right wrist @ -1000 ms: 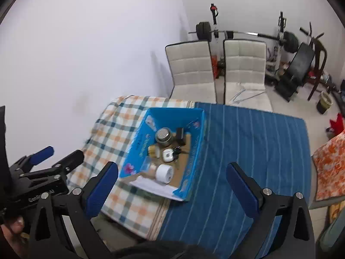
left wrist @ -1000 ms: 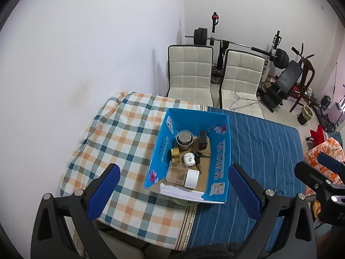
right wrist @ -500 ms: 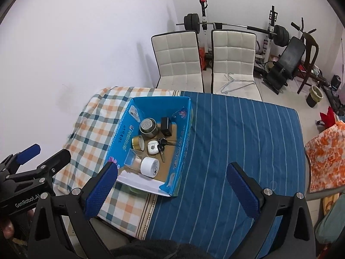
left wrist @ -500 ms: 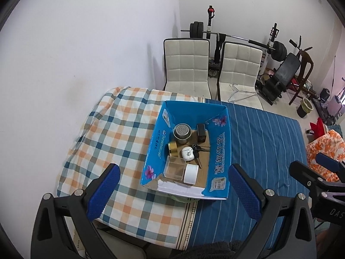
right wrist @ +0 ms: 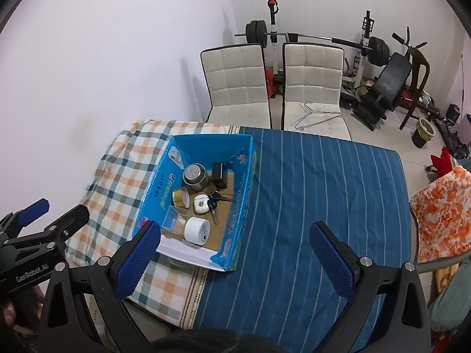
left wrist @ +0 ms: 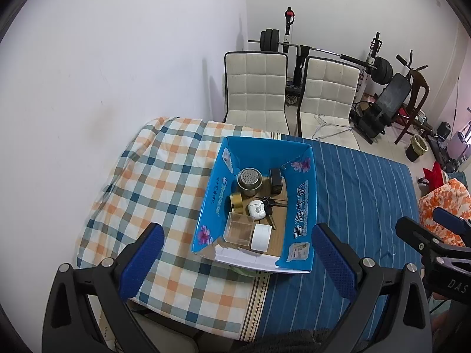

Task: Organize rigid objects

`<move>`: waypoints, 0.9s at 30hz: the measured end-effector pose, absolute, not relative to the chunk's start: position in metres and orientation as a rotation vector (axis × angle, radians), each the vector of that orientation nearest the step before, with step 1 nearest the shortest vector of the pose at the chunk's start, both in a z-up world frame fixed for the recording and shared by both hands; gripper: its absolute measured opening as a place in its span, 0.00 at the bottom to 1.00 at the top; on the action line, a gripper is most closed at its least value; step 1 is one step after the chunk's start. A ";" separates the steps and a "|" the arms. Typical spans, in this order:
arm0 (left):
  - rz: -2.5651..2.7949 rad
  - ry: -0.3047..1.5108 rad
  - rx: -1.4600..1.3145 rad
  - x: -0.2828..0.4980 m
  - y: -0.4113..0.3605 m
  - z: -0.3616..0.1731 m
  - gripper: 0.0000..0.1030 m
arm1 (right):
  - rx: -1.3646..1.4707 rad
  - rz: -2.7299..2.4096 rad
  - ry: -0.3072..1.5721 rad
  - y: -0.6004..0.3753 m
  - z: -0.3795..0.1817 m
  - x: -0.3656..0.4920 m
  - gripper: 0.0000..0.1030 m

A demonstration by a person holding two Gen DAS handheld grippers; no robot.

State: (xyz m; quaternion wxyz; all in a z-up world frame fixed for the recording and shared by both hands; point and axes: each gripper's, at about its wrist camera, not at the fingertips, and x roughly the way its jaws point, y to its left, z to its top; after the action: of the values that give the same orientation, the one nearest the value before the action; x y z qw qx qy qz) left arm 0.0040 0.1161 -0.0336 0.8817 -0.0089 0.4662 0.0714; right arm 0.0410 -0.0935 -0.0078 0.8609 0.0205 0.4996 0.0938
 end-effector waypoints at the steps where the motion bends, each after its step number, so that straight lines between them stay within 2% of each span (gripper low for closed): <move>1: 0.151 0.970 -0.023 0.003 0.116 -0.034 1.00 | 0.044 0.197 1.053 -0.093 -0.009 0.042 1.00; 27: 0.184 0.980 -0.037 -0.002 0.121 -0.039 1.00 | 0.038 0.197 1.052 -0.091 -0.010 0.042 1.00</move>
State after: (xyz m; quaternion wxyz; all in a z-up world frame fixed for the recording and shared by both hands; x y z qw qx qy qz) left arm -0.0024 0.1206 -0.0390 0.8781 -0.0178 0.4700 0.0881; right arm 0.0419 -0.0913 -0.0105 0.8600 0.0180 0.5012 0.0940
